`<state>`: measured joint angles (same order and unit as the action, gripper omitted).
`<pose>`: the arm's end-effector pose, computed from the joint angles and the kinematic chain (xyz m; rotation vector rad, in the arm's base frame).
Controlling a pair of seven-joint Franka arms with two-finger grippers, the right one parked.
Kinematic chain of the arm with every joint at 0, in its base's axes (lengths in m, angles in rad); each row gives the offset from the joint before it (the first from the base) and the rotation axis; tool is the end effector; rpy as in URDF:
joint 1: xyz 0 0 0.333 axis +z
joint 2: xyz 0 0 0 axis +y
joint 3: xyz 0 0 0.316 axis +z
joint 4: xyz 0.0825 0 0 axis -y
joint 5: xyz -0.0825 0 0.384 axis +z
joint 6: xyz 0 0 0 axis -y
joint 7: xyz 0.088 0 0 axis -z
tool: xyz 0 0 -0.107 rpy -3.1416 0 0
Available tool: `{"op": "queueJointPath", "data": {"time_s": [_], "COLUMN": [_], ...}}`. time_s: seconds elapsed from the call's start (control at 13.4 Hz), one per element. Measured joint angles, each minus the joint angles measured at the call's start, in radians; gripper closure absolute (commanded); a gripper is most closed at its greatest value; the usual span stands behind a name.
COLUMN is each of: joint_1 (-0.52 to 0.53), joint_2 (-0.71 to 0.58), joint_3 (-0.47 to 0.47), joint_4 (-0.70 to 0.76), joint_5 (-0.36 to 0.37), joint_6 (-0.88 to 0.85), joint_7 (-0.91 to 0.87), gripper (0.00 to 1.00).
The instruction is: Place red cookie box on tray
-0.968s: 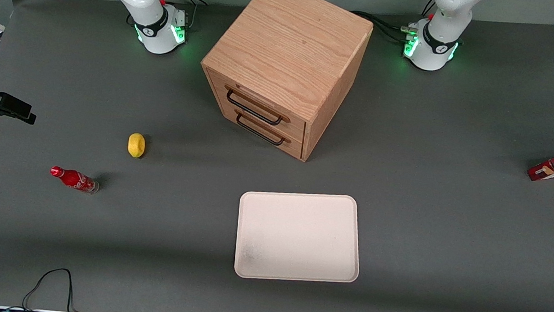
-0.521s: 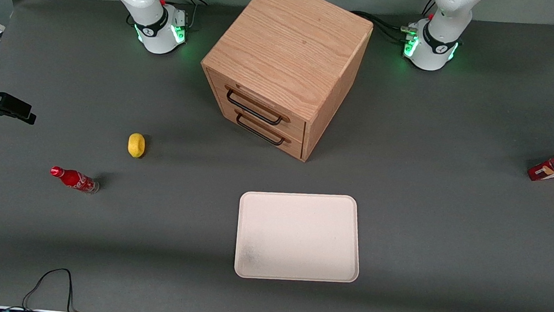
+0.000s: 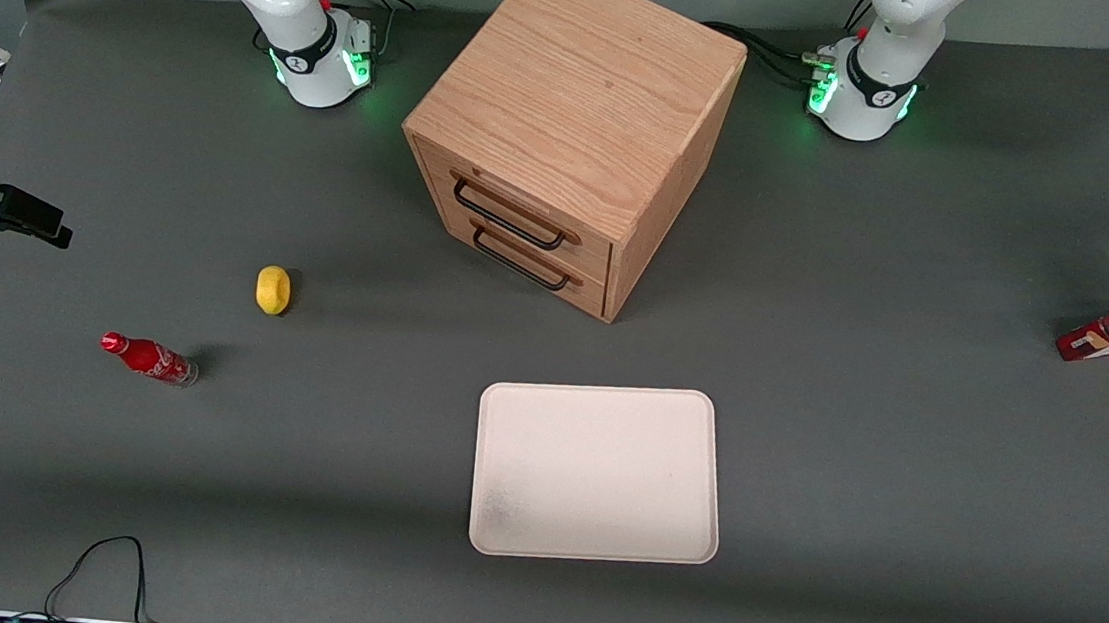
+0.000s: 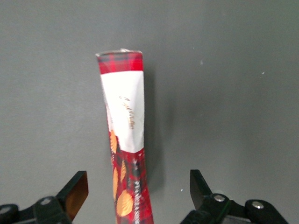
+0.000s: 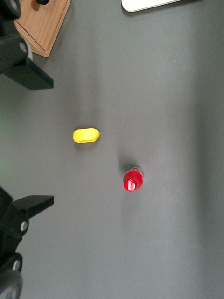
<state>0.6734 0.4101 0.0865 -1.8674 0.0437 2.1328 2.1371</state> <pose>0.4493 0.4258 0.2857 2.2907 -1.9448 -0.1312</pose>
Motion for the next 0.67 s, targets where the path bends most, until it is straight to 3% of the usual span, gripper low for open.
{"op": "queueJointPath", "data": {"time_s": [0.67], "joint_1": [0.015], "joint_2": [0.021], "joint_3": [-0.012], "joint_4": [-0.066], "joint_5": [-0.057], "joint_6": [0.117], "joint_7": [0.088], "gripper": [0.03]}}
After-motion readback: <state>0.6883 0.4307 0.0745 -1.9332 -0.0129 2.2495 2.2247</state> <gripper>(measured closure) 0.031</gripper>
